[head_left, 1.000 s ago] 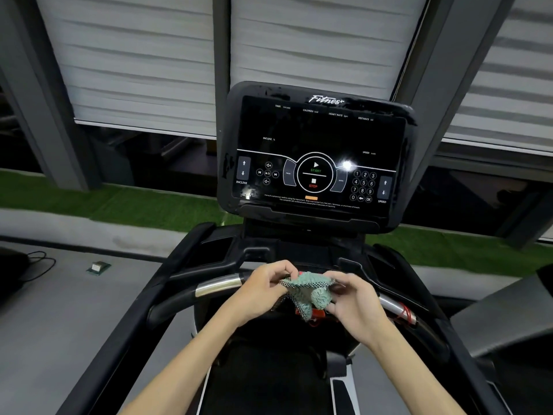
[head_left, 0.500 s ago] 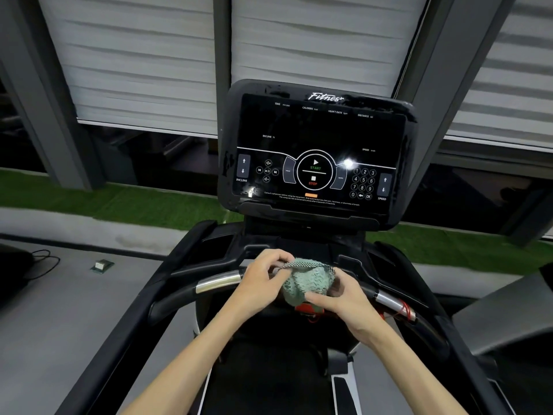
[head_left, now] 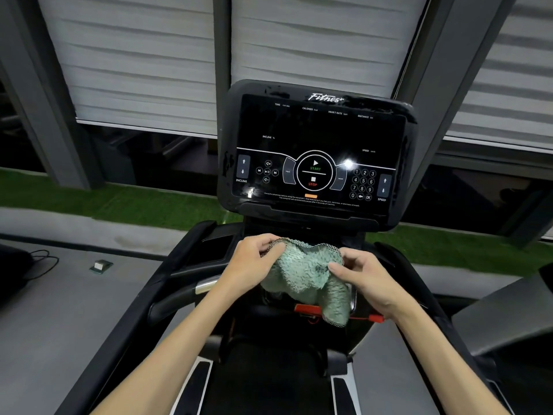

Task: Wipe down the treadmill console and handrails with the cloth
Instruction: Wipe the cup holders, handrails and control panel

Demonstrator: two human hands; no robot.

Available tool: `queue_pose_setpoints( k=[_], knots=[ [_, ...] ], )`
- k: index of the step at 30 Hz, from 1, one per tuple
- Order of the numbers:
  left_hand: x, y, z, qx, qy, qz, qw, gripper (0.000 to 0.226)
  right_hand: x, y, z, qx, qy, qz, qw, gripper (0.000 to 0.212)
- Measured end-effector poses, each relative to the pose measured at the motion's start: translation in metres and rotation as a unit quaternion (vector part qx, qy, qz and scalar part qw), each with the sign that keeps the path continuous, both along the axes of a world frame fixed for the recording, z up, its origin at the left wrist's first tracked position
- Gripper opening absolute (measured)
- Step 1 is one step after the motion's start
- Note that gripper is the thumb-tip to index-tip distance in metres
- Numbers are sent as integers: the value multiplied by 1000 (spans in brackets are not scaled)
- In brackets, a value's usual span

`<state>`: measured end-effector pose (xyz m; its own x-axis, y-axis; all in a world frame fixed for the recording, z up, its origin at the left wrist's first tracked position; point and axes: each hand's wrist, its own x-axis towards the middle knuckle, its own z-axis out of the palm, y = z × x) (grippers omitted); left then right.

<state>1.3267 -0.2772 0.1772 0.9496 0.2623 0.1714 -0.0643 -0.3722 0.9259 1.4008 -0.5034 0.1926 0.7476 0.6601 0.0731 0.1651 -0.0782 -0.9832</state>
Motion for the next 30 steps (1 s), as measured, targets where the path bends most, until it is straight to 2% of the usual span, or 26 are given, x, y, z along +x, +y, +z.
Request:
queue_pose_setpoints(
  k=[3, 7, 11, 14, 19, 22, 27, 29, 30],
  knots=[
    [0, -1, 14, 53, -43, 3, 998, 15, 4, 1, 7, 13, 5, -4, 1000, 24],
    [4, 4, 19, 104, -64, 14, 992, 14, 10, 6, 13, 54, 45, -46, 996, 18],
    [8, 5, 23, 176, -96, 24, 979, 16, 12, 10, 19, 19, -31, -91, 995, 23],
    [9, 6, 31, 164, -115, 24, 979, 20, 14, 12, 30, 25, -76, -125, 989, 24],
    [15, 7, 42, 235, -185, 43, 953, 17, 16, 18, 53, 64, -136, -175, 973, 22],
    [15, 6, 51, 217, -210, 54, 952, 15, 17, 19, 60, 67, -177, -183, 965, 20],
    [15, 8, 59, 151, -81, -35, 985, 30, 17, 15, 63, 56, -149, -152, 975, 21],
    [14, 11, 60, 108, -32, -51, 992, 34, 18, 10, 64, 24, -104, -87, 990, 20],
    [14, 13, 60, 93, -9, -64, 994, 31, 21, 6, 65, -2, -76, -42, 996, 29]
  ],
)
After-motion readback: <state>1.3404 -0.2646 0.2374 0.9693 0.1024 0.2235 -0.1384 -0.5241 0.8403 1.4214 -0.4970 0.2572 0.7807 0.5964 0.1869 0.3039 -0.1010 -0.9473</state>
